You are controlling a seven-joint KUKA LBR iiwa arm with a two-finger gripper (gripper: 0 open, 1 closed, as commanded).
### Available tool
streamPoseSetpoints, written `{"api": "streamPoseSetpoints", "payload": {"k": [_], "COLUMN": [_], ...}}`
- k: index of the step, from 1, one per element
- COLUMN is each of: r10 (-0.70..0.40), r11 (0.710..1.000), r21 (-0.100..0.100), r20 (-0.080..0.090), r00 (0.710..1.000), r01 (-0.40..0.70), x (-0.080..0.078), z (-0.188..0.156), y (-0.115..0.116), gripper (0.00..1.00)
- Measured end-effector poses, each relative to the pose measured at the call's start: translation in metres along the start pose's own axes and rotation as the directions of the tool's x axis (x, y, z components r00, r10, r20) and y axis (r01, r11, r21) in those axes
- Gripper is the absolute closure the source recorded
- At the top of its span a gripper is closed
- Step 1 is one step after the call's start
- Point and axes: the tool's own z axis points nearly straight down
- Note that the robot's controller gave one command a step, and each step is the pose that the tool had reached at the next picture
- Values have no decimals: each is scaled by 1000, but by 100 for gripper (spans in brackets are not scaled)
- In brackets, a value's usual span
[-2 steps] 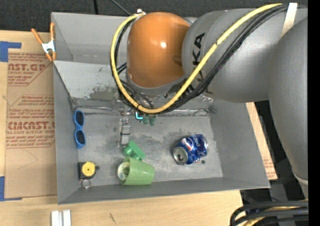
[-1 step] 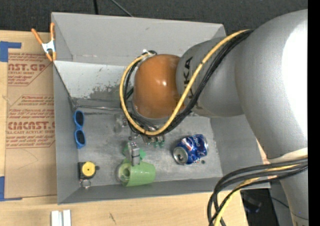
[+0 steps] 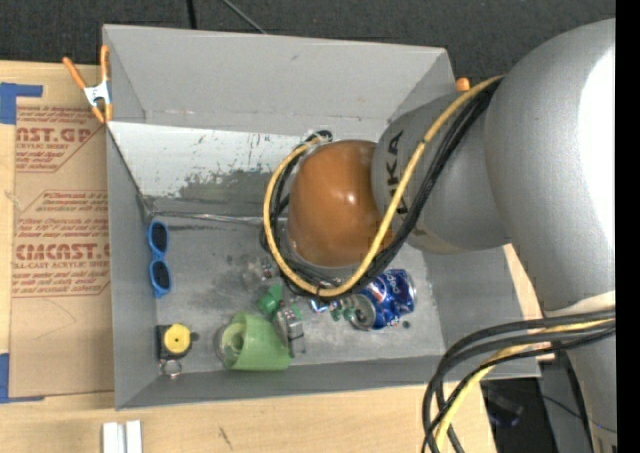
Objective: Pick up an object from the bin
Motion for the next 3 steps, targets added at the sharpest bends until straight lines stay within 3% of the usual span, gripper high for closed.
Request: {"api": "streamPoseSetpoints", "payload": {"k": [1, 2, 3], "r10": [-23, -24, -24], "r11": [1000, 1000, 1000], "r21": [2, -4, -5], "r20": [0, -9, -9], "r00": [1000, 1000, 1000], "r01": [23, 24, 24], "x": [19, 23, 22], "z": [14, 19, 19], "y": [-11, -7, -7], "gripper": [0, 100, 0]}}
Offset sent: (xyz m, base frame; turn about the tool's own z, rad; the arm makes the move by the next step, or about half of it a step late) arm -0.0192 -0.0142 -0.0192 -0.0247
